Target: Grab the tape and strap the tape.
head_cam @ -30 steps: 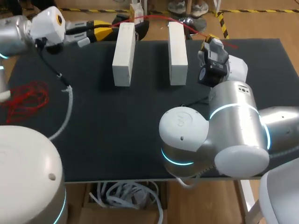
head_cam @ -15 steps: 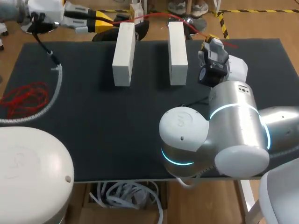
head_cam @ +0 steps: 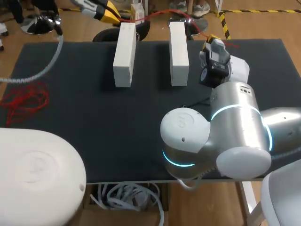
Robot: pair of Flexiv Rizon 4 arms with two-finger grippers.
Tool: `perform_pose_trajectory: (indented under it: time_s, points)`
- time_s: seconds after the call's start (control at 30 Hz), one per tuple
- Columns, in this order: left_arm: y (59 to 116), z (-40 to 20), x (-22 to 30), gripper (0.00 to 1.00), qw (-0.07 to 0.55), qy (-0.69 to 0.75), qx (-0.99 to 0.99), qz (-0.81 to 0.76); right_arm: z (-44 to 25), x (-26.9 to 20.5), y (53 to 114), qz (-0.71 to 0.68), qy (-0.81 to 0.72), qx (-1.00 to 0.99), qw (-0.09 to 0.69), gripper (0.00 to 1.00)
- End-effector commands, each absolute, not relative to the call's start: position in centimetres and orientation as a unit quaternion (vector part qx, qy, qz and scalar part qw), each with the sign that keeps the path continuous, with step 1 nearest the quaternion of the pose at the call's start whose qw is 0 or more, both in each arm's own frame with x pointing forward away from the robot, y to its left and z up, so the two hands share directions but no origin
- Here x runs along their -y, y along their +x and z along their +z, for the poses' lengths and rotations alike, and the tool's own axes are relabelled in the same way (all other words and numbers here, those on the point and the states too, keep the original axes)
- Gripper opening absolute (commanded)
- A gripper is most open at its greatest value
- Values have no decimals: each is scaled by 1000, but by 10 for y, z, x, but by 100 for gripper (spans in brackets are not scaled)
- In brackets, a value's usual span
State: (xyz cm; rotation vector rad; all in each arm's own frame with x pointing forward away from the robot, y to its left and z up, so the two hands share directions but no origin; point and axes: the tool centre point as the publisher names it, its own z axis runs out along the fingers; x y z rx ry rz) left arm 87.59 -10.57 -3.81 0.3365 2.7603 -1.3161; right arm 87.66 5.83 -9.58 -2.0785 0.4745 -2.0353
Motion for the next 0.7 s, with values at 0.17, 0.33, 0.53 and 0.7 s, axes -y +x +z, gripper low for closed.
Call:
perform_pose_trajectory:
  time_s: [0.17, 0.33, 0.53, 0.7]
  points:
    - [876, -32, 109, 0, -16, 131, -987, -93, -92, -56, 877, -684, -705, -158, 97, 0]
    - [874, -32, 109, 0, -12, 120, -987, -107, -92, -56, 877, -684, -705, -158, 97, 0]
    - [866, -33, 115, 0, -1, 84, -982, -172, -92, -56, 877, -684, -705, -158, 97, 0]
    - [859, -37, 124, 0, 14, 68, -970, -231, -92, -56, 877, -684, -705, -158, 97, 0]
